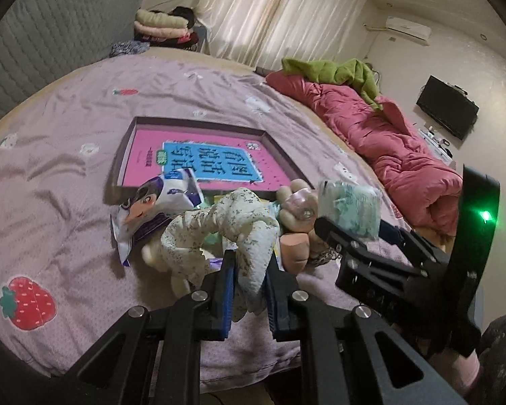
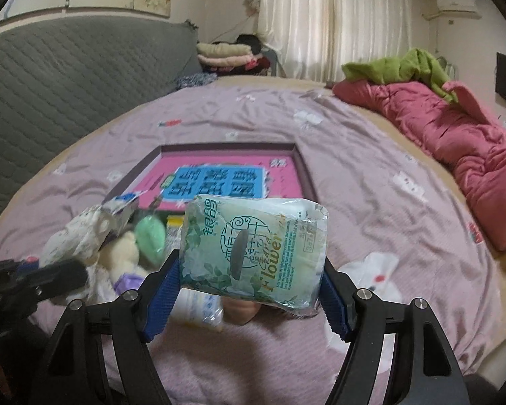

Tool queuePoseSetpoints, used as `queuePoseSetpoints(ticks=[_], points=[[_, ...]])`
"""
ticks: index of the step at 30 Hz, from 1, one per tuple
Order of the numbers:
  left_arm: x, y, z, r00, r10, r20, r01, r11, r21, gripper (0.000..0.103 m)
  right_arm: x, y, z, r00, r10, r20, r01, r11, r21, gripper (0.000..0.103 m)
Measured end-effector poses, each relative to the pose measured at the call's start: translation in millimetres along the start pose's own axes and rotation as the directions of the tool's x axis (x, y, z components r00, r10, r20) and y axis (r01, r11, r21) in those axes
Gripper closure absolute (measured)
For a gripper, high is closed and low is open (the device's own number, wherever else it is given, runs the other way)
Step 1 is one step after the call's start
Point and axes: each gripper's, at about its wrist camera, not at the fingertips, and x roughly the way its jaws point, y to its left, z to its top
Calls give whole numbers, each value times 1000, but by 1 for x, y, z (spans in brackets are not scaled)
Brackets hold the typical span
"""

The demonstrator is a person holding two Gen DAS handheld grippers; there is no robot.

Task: Organize soft objects
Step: 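Lift the scrunchie and tissue pack and carry both over the pink box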

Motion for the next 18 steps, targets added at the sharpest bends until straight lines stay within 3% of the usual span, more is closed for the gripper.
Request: queuePoseSetpoints(ticks=[9,18], points=[[-11,-7,12,995,31,95,-34,999,33,87,-7,-23,15,998,-25,57,23,999,34,27],[-10,-5,32,986,62,152,-72,996,58,87,-3,-26,28,996,1,86,-3,1000,29,27]])
